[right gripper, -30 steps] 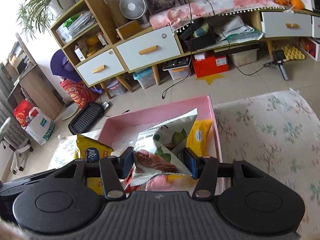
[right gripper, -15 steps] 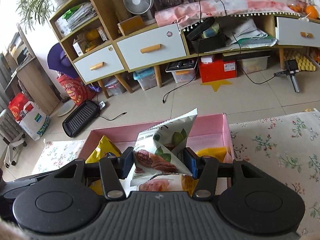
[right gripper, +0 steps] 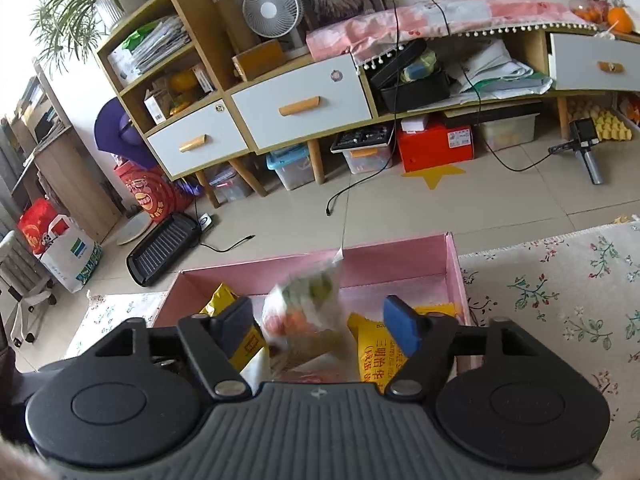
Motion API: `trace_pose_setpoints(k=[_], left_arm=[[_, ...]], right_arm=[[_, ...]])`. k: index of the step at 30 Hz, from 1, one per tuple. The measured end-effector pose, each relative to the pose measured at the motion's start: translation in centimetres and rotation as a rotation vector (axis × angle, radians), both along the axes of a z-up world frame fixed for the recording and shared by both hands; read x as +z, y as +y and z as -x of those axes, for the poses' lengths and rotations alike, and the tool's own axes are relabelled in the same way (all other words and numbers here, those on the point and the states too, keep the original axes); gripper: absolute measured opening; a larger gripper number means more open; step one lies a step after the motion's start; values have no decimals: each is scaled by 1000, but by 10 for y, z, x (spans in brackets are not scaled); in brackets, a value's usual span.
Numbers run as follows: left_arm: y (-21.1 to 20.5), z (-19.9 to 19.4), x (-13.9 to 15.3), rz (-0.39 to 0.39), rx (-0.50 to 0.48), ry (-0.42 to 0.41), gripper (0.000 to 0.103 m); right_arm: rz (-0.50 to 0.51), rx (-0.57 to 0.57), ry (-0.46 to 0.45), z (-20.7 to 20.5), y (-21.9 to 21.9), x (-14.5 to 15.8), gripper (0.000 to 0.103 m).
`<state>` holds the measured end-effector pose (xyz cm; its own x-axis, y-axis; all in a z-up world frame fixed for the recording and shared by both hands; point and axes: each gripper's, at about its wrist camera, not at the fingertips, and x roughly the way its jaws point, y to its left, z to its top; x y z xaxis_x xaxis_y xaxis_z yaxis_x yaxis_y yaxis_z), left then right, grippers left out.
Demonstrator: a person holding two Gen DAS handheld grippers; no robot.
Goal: Organize snacks
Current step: 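Lower the yellow bag into the box with the left tool while the right tool releases the pecan packet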
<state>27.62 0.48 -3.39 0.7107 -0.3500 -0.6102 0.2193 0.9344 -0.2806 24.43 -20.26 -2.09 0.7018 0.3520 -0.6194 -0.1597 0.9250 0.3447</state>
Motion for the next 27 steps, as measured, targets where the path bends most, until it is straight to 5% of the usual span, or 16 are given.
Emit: trace_pose_setpoints(k=[7, 27], left_arm=[[0, 22, 15, -51, 0, 3, 78], [0, 124, 56, -158, -9, 6, 98]], right_arm=[[44, -5, -6, 16, -4, 10, 89], [75, -20, -20, 97, -18, 34, 102]])
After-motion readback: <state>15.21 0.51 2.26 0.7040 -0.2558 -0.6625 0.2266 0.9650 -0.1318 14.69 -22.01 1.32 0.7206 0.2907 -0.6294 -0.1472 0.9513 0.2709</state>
